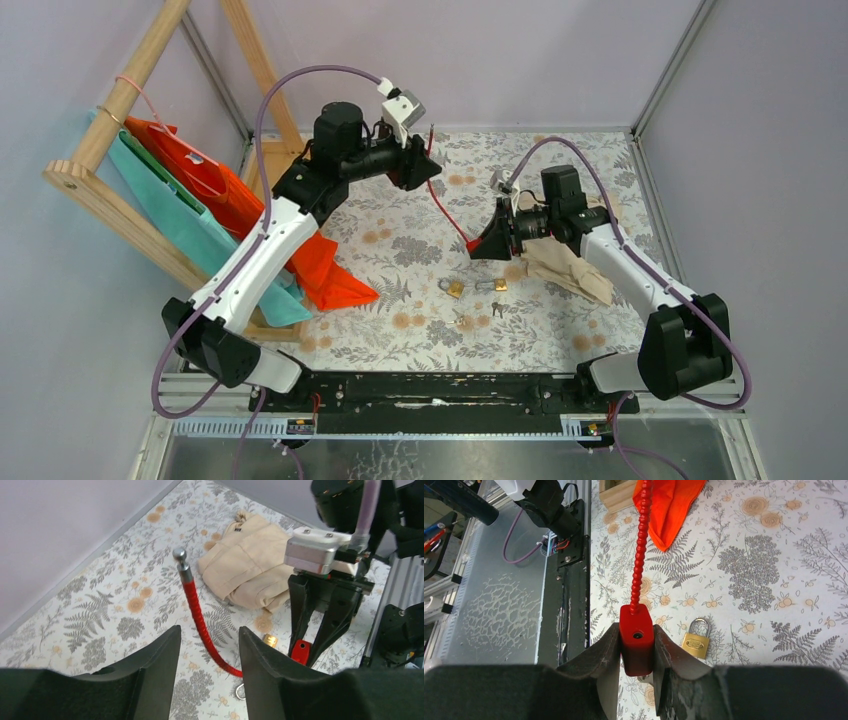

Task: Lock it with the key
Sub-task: Lock the lock.

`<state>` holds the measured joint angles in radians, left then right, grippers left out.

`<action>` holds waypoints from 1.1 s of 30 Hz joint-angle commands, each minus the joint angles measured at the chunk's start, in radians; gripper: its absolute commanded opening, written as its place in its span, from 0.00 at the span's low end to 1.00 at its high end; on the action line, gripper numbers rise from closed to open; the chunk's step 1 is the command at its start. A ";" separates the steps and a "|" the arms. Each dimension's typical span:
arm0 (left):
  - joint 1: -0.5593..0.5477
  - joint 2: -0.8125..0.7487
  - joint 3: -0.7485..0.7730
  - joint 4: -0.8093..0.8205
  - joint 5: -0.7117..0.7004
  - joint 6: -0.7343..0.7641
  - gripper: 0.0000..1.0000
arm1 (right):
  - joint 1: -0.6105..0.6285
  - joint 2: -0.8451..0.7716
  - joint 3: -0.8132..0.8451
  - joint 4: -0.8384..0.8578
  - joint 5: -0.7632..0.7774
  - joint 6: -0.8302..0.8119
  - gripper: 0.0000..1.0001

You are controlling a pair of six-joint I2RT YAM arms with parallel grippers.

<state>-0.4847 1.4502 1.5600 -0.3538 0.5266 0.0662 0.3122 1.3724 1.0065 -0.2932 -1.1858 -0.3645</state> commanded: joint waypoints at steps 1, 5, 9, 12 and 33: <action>-0.005 -0.009 -0.046 0.016 -0.085 -0.020 0.57 | 0.008 -0.030 -0.009 0.101 0.033 0.077 0.00; -0.003 -0.009 -0.091 0.054 -0.217 -0.176 0.66 | 0.007 -0.038 0.021 0.141 0.158 0.160 0.00; -0.003 0.034 -0.081 0.059 -0.235 -0.355 0.69 | 0.013 -0.020 0.069 0.137 0.253 0.208 0.00; -0.003 0.066 -0.072 0.061 -0.229 -0.472 0.69 | 0.016 -0.006 0.093 0.136 0.315 0.244 0.00; -0.016 0.232 -0.114 0.225 -0.031 -0.791 0.47 | 0.050 0.015 0.108 0.177 0.429 0.325 0.00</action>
<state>-0.4866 1.6592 1.4559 -0.2230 0.4538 -0.6819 0.3473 1.3769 1.0630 -0.1875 -0.7570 -0.0612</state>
